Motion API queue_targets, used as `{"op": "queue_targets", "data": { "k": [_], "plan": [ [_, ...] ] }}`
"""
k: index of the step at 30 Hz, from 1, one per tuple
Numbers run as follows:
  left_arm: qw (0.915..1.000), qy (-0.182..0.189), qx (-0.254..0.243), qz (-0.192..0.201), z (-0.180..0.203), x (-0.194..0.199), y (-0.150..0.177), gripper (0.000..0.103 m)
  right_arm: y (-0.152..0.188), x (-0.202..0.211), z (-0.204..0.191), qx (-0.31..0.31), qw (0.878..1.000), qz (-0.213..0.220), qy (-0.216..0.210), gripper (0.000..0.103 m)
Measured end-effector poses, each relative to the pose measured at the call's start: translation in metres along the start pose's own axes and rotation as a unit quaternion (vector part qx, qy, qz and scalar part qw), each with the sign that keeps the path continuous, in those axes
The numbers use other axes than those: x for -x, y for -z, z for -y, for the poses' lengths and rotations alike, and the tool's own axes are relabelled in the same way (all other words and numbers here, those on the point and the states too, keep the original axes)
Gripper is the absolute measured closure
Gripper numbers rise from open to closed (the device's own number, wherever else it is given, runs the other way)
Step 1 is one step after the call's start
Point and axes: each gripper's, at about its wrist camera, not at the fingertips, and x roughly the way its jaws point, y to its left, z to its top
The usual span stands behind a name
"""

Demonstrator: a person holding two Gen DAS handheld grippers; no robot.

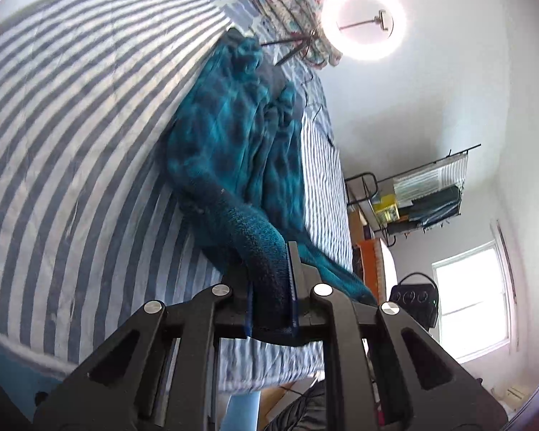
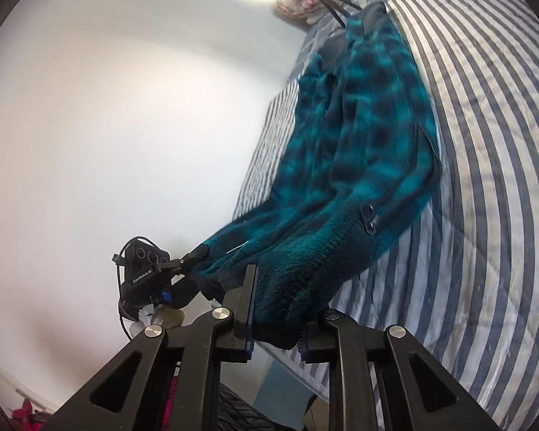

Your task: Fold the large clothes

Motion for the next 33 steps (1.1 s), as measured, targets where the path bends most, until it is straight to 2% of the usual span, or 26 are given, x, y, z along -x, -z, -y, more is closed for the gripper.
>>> {"op": "queue_targets", "data": {
  "k": [3, 8, 12, 16, 22, 26, 30, 33],
  "plan": [
    [0.9999, 0.001, -0.008, 0.011, 0.012, -0.008, -0.020, 0.091, -0.021, 0.002, -0.004, 0.002, 1.000, 0.020, 0.004, 0.087],
    [0.9987, -0.030, -0.027, 0.031, 0.029, -0.034, -0.055, 0.091, -0.067, -0.005, -0.005, 0.005, 0.999, 0.044, 0.029, 0.087],
    [0.9971, -0.059, -0.030, 0.038, 0.030, -0.064, -0.085, 0.091, -0.109, -0.022, 0.007, 0.004, 0.997, 0.051, 0.064, 0.087],
    [0.9935, -0.106, -0.026, 0.034, 0.022, -0.098, -0.111, 0.091, -0.141, -0.050, 0.031, -0.027, 0.995, 0.047, 0.085, 0.087],
    [0.9868, -0.160, -0.017, 0.017, -0.006, -0.146, -0.124, 0.091, -0.163, -0.084, 0.057, -0.042, 0.990, 0.030, 0.130, 0.087],
    [0.9858, -0.167, -0.004, 0.014, -0.023, -0.163, -0.124, 0.091, -0.167, -0.100, 0.079, -0.063, 0.987, 0.022, 0.146, 0.087],
    [0.9866, -0.163, 0.004, 0.014, -0.032, -0.169, -0.123, 0.089, -0.166, -0.106, 0.095, -0.096, 0.986, 0.026, 0.133, 0.087],
    [0.9887, -0.149, 0.019, 0.002, -0.033, -0.168, -0.127, 0.086, -0.167, -0.099, 0.101, -0.125, 0.986, 0.028, 0.103, 0.080]
  ]
}}
